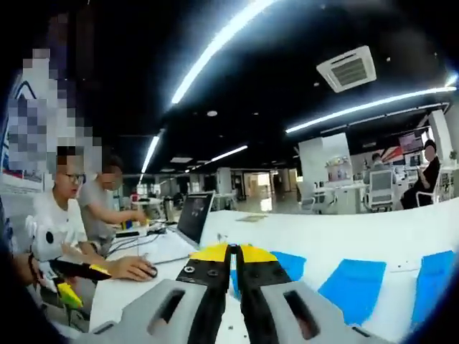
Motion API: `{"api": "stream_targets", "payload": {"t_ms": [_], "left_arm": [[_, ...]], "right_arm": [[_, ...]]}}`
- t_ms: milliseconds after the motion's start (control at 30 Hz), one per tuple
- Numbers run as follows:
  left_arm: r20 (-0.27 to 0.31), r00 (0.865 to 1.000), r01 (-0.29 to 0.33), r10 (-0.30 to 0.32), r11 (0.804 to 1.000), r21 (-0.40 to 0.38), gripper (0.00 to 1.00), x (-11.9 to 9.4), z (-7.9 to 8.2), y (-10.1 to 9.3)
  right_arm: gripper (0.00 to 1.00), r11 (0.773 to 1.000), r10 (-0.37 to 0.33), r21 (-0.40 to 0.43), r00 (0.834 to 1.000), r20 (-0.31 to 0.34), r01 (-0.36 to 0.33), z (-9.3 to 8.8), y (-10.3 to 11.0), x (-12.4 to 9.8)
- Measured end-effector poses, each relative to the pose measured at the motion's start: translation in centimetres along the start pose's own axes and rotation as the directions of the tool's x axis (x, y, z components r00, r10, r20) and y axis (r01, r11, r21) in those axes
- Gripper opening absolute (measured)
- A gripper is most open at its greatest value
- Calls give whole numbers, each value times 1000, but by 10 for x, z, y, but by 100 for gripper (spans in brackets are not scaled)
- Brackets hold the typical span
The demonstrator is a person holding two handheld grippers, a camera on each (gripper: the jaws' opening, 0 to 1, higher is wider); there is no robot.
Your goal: Pick up the resistors one by one and place each resistor into its matching bin, sorting the parts by color and model until every resistor is separated into the correct bin for its type
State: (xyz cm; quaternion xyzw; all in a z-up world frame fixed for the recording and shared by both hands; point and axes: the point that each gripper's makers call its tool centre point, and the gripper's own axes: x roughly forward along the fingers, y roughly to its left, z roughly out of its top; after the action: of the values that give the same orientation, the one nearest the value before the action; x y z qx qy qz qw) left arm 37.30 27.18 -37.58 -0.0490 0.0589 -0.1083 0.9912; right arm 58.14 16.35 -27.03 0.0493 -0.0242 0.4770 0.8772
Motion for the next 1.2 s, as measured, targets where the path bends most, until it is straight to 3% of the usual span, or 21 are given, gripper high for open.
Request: {"api": "stream_targets", "payload": {"t_ms": [100, 267, 500, 633, 767, 933, 1200], "left_arm": [[-2, 1000, 1, -1, 1000, -3, 66, -1, -1, -1], [4, 1000, -9, 9, 1000, -8, 66, -4, 0, 2], [7, 1000, -26, 26, 1000, -12, 66, -7, 1, 6], [7, 1000, -29, 29, 1000, -12, 66, -7, 1, 7], [4, 1000, -29, 29, 1000, -9, 66, -7, 0, 6], [6, 1000, -23, 23, 1000, -6, 66, -7, 1, 3], [13, 1000, -10, 10, 1000, 4, 66, -6, 3, -1]], "right_arm": [[6, 1000, -2, -6, 1000, -3, 2, 1, -7, 32], [6, 999, -14, -48, 998, -62, 11, -14, -22, 88], [6, 997, -47, -72, 991, -123, 38, -33, -33, 125], [7, 993, -74, -98, 988, -139, 61, -41, -37, 129], [24, 987, -83, -145, 987, -141, 62, -43, -37, 127], [30, 986, -75, -156, 988, -138, 53, -40, -39, 117], [32, 992, -46, -126, 989, -139, 29, -37, -40, 68]]}}
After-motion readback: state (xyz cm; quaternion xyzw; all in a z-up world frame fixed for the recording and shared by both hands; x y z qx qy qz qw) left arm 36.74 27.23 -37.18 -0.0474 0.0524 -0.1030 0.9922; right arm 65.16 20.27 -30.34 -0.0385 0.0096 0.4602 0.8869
